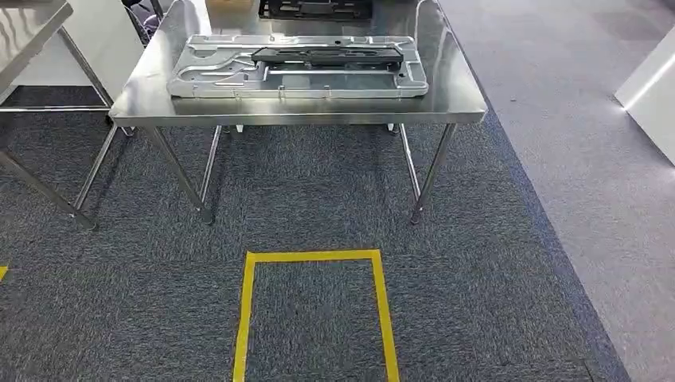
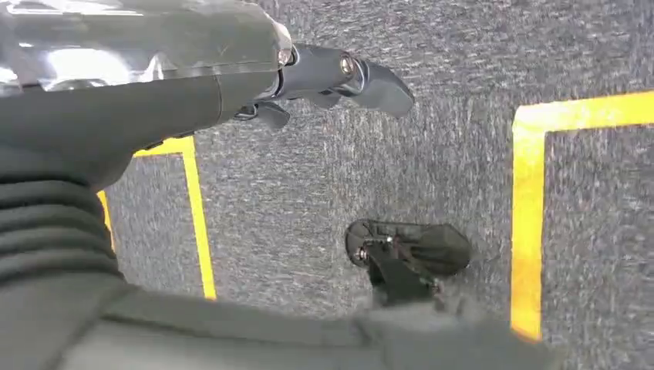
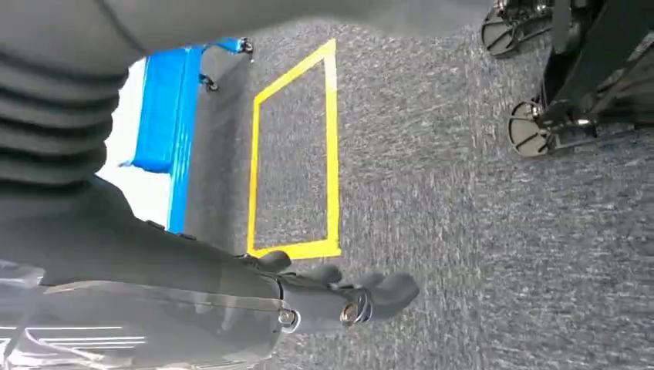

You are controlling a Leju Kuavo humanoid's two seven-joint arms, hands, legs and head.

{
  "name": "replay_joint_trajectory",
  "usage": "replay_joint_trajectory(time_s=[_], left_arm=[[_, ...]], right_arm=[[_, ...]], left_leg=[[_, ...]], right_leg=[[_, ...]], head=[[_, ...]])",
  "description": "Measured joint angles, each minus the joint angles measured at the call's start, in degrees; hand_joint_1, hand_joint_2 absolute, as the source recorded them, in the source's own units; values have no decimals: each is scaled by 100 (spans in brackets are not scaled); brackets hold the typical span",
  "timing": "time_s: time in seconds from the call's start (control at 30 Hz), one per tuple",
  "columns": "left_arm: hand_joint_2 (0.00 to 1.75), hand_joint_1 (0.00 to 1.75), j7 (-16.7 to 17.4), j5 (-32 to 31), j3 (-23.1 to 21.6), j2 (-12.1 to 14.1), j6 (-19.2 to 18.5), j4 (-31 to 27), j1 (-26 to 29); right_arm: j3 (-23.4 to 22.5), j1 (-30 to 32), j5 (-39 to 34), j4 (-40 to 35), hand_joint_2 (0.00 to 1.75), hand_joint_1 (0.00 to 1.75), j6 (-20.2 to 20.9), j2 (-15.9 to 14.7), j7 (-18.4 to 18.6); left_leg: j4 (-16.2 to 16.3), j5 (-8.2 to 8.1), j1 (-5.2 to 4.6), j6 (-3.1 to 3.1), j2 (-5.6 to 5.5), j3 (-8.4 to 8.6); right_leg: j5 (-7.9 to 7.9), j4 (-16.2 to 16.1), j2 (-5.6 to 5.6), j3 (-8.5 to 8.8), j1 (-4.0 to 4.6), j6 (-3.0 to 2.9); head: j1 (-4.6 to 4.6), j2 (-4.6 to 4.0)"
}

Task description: Take the parts from the cabinet and place them on the table.

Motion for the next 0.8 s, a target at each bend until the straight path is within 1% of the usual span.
replay_joint_trajectory(time_s=[0.03,0.07,0.17,0.33,0.37,0.4,0.43,0.8], left_arm=[[175,0,-2,2,7,0,-7,0,-3],[175,0,-9,9,15,0,-37,0,-5],[175,0,-6,74,17,9,-129,0,-9],[175,0,99,418,-217,48,-164,-9,25],[0,0,129,505,-289,59,-166,-15,38],[0,0,162,587,-369,68,-166,-26,52],[0,0,186,663,-437,81,-166,-35,65],[0,0,509,1553,-1438,144,-160,-210,237]], right_arm=[[0,0,0,0,175,0,4,0,-29],[0,1,0,0,175,0,20,0,-66],[48,7,-31,0,175,0,37,-2,-140],[551,81,-527,-20,175,0,31,-22,-171],[676,102,-663,-33,175,0,31,-28,-181],[806,120,-797,-42,175,0,31,-37,-184],[918,138,-910,-50,0,0,33,-48,-186],[2325,350,-2266,-210,0,0,46,-151,-271]], left_leg=[[1,6,-6,10,0,-6],[1,9,-12,15,0,-9],[4,14,-26,31,0,-16],[4,13,-46,33,0,-15],[4,14,-46,33,0,-15],[3,14,-46,33,0,-15],[2,15,-46,33,0,-15],[-5,22,-45,31,0,-14]], right_leg=[[8,-7,0,-1,-6,13],[19,-15,0,-1,-13,29],[32,-25,0,-5,-25,49],[35,-26,0,-9,-26,53],[35,-26,0,-10,-26,53],[35,-25,0,-11,-25,53],[35,-24,0,-13,-25,53],[35,-16,-1,-19,-23,53]], head=[[0,0],[0,0],[0,0],[0,0],[0,0],[0,0],[0,0],[0,2]])
